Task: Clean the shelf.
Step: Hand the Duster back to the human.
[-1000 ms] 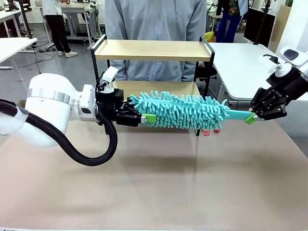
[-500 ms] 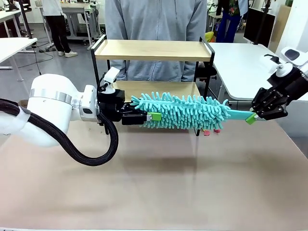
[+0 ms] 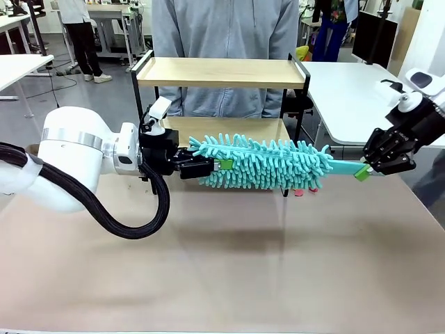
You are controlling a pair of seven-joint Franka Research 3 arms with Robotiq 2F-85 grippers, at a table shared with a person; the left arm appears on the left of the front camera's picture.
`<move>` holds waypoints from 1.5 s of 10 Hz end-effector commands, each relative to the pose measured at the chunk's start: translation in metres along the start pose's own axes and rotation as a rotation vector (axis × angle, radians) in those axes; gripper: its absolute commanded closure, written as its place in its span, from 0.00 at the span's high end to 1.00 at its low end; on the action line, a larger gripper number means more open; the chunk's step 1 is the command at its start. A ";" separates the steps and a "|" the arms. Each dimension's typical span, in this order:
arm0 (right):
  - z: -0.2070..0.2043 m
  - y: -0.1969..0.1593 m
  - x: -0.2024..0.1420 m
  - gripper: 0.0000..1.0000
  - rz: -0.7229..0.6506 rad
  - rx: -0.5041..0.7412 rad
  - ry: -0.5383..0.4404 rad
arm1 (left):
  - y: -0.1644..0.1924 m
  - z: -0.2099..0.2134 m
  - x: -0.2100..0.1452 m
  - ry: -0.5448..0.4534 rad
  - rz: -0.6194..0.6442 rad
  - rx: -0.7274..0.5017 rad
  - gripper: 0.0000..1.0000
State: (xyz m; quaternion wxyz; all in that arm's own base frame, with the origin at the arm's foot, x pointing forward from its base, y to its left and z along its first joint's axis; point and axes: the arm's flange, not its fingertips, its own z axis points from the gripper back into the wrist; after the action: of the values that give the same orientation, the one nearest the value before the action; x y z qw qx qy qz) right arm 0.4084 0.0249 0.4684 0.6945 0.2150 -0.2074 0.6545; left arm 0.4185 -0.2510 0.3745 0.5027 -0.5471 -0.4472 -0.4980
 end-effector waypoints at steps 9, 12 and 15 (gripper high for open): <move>0.017 0.006 0.003 1.00 -0.008 -0.001 -0.050 | 0.000 0.000 0.001 0.001 -0.003 -0.001 0.00; 0.060 0.016 -0.003 1.00 -0.044 -0.031 -0.213 | 0.000 0.000 0.001 0.001 -0.003 -0.001 0.00; 0.113 0.027 -0.032 1.00 -0.182 -0.168 -0.398 | 0.000 0.000 0.001 0.001 -0.003 -0.001 0.00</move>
State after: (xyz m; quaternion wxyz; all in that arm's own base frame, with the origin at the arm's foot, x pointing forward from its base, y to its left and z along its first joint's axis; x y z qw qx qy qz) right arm 0.3808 -0.0537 0.5391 0.7036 0.2871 -0.3378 0.5553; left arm 0.4181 -0.2498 0.3730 0.5061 -0.5469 -0.4400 -0.5011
